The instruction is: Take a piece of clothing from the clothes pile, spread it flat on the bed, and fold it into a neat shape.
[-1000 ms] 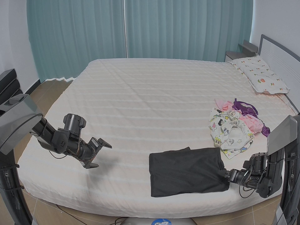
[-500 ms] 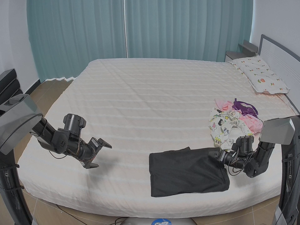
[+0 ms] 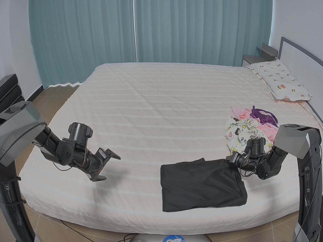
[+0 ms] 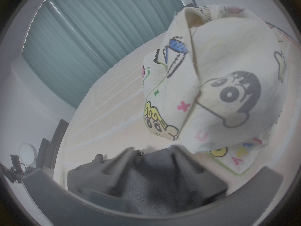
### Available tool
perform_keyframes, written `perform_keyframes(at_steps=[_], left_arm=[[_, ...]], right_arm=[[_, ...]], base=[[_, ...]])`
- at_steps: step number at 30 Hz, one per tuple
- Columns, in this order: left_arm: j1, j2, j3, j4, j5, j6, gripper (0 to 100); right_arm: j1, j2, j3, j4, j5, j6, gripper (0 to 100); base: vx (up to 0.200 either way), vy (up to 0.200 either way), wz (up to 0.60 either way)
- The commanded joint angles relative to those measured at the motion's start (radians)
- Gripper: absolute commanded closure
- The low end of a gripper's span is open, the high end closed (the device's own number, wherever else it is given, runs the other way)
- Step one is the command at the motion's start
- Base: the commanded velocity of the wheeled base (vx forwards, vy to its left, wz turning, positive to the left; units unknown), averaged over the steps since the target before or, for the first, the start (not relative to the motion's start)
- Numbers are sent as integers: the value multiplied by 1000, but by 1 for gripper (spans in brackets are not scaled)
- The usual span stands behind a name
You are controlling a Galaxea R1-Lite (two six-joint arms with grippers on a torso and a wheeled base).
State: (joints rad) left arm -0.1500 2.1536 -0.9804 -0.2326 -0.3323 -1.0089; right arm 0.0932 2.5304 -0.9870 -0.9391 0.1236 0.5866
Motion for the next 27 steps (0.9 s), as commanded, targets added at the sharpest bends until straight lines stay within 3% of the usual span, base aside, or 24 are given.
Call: perform_keyframes(at_steps=[1,9,15,16,22,27], left_arm=[[0,2,0,-1,-1,0,0],[0,2,0,-1,-1,0,0],[0,2,0,-1,-1,0,0],[0,0,0,-1,-1,0,0],[0,2,0,-1,1,0,0],[0,0,0,-1,-1,0,0]], right_arm=[[-6,-10,2,-1,1,36,100],[-12,-9,-2,-3,1,124,100],[-20,-9,-4,-3,2,131,100],[-20,-7,-2,-3,1,131,0],[-20,-29,31,-24,1,142,0],[-15,-108,166,-115,5,159,0]], base=[[0,0,0],[0,0,0],[0,0,0],[0,0,0],[0,0,0],[0,0,0]])
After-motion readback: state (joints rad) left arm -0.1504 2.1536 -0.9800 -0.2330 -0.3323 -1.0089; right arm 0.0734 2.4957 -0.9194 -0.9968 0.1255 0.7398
